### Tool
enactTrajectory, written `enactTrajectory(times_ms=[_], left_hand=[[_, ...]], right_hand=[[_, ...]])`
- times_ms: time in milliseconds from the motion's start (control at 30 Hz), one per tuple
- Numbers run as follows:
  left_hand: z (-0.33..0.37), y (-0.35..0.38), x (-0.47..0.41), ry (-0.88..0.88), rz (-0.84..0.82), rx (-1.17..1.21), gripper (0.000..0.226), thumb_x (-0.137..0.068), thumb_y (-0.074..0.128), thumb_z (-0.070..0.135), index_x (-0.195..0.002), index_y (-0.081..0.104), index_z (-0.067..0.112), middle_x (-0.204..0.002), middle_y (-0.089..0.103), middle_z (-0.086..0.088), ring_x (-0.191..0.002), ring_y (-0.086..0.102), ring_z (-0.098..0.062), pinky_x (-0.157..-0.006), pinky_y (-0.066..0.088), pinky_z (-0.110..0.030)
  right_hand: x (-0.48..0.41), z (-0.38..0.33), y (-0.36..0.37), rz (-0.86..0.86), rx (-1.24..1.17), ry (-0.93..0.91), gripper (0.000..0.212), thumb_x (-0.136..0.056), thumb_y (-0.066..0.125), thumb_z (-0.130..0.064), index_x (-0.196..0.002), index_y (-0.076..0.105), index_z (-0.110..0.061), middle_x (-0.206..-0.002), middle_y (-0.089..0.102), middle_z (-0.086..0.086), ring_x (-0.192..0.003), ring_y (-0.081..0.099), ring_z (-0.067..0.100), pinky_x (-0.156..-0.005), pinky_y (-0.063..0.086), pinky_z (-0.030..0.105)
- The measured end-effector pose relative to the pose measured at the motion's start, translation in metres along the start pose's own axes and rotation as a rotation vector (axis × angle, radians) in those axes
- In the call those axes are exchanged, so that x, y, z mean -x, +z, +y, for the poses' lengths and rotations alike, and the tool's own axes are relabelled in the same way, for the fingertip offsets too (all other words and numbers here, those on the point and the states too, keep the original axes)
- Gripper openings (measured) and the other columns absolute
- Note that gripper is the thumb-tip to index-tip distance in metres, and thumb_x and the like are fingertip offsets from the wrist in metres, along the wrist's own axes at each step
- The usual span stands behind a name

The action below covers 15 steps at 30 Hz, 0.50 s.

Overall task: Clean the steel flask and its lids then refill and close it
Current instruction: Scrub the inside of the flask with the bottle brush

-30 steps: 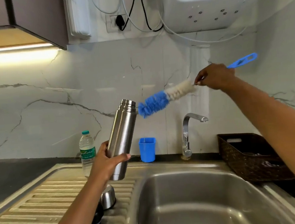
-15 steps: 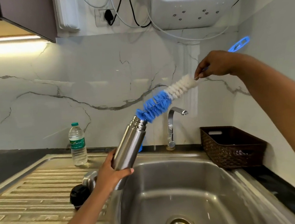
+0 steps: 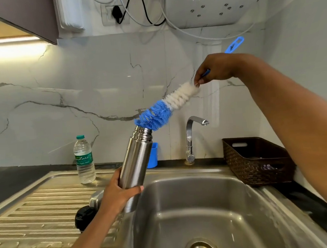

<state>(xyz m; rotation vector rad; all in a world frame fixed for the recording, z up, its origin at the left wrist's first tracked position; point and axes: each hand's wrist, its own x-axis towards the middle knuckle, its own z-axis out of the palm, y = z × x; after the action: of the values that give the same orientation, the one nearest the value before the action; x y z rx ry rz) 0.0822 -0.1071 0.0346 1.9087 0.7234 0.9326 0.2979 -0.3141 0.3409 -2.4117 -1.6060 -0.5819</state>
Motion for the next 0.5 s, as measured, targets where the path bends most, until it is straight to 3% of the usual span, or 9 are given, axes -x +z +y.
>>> enactTrajectory(times_ms=[100, 233, 333, 400, 500], left_hand=[[-0.002, 0.0, 0.001, 0.018, -0.033, -0.068, 0.102, -0.043, 0.085, 0.044, -0.133, 0.043, 0.026, -0.108, 0.063, 0.0, -0.09, 0.063, -0.019, -0.079, 0.053, -0.035], [0.005, 0.011, 0.009, 0.125, -0.073, -0.08, 0.081, -0.05, 0.089, 0.031, -0.118, 0.045, 0.036, -0.097, 0.059, 0.015, -0.087, 0.059, -0.008, -0.067, 0.045, -0.018], [0.006, 0.015, 0.01, 0.134, -0.071, -0.048, 0.083, -0.043, 0.085, 0.042, -0.116, 0.046, 0.035, -0.098, 0.061, 0.012, -0.086, 0.061, -0.009, -0.07, 0.049, -0.025], [0.006, 0.015, 0.011, 0.149, -0.068, -0.067, 0.079, -0.05, 0.089, 0.031, -0.115, 0.046, 0.035, -0.097, 0.059, 0.014, -0.086, 0.059, -0.007, -0.069, 0.047, -0.023], [0.007, 0.016, 0.014, 0.18, -0.08, -0.091, 0.072, -0.059, 0.089, 0.018, -0.113, 0.045, 0.035, -0.097, 0.058, 0.014, -0.086, 0.057, -0.002, -0.067, 0.044, -0.017]], right_hand=[[-0.002, -0.005, -0.012, 0.024, 0.097, -0.023, 0.016, -0.09, 0.062, -0.016, -0.101, 0.07, -0.023, -0.098, 0.061, -0.005, -0.093, 0.051, 0.013, -0.083, 0.035, 0.026], [-0.003, -0.019, -0.016, -0.035, 0.138, -0.063, 0.016, -0.09, 0.061, -0.014, -0.097, 0.07, -0.025, -0.096, 0.06, -0.007, -0.093, 0.05, 0.013, -0.083, 0.033, 0.025], [-0.005, -0.029, 0.001, -0.097, 0.114, -0.116, 0.017, -0.088, 0.063, -0.013, -0.1, 0.071, -0.023, -0.096, 0.063, -0.006, -0.093, 0.053, 0.011, -0.079, 0.037, 0.022], [-0.003, -0.037, 0.017, -0.132, 0.14, -0.134, 0.018, -0.089, 0.062, -0.015, -0.101, 0.071, -0.024, -0.096, 0.063, -0.008, -0.093, 0.052, 0.009, -0.075, 0.038, 0.023], [0.0, -0.05, 0.05, -0.132, 0.222, -0.166, 0.017, -0.089, 0.061, -0.023, -0.1, 0.071, -0.031, -0.098, 0.064, -0.014, -0.101, 0.05, 0.008, -0.09, 0.033, 0.036]])
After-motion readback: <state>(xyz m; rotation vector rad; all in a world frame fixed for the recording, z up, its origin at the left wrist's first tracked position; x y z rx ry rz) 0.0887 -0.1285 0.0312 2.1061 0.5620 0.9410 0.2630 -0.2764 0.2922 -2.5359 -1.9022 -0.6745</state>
